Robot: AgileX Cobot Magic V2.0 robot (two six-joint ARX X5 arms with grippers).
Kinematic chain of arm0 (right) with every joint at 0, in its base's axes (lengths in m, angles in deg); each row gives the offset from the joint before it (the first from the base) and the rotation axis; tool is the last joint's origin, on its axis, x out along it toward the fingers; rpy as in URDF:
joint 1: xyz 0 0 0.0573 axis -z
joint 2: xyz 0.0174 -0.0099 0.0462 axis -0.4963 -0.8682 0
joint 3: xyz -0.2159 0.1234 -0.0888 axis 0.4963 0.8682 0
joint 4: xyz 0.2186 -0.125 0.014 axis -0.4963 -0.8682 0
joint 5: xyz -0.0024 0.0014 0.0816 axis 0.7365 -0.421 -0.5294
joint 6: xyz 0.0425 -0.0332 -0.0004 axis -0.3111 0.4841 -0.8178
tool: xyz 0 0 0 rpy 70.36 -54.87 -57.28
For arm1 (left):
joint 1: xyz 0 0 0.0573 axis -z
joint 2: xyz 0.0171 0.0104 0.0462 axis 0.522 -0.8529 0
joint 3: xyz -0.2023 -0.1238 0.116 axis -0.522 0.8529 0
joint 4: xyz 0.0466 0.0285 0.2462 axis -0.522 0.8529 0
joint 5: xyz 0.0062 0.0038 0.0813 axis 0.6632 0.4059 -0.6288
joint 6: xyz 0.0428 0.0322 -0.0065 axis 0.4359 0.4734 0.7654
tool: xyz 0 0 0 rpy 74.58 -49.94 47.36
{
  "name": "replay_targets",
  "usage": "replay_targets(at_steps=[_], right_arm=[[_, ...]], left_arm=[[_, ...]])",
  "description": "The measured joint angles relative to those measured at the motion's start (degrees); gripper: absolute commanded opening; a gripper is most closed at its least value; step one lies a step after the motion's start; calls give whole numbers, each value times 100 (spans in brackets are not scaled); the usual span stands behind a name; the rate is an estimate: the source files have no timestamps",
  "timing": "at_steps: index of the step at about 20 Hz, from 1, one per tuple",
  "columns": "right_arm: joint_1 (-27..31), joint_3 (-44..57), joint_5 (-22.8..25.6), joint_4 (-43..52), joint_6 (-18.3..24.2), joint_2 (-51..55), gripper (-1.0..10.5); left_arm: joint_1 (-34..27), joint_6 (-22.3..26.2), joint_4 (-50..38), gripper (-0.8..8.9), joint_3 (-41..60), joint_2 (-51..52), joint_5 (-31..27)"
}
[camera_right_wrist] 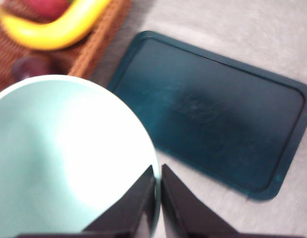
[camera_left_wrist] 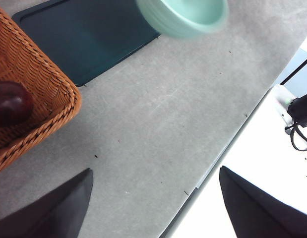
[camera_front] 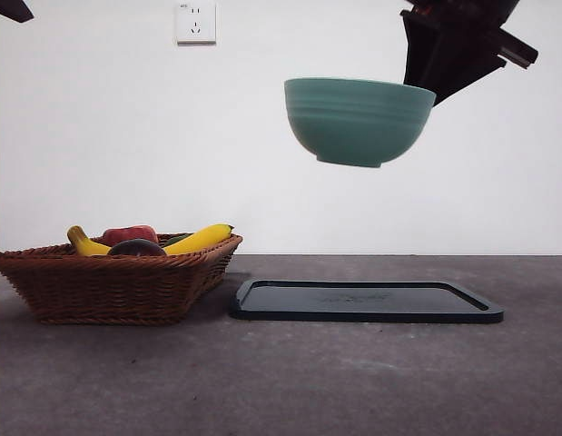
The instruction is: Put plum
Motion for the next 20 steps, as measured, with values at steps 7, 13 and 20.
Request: replay_targets(at_steps=[7,13,20], right_arm=[[-610,1543,341,828,-22,105,9],[-741,2190,339,1283,-164,105,9],[-785,2459,341,1657,-271,-72,9]], left_arm=[[0,0,2,405,0,0,2],[0,0,4,405,0,0,2],[0,-2,4,405,0,0,2]])
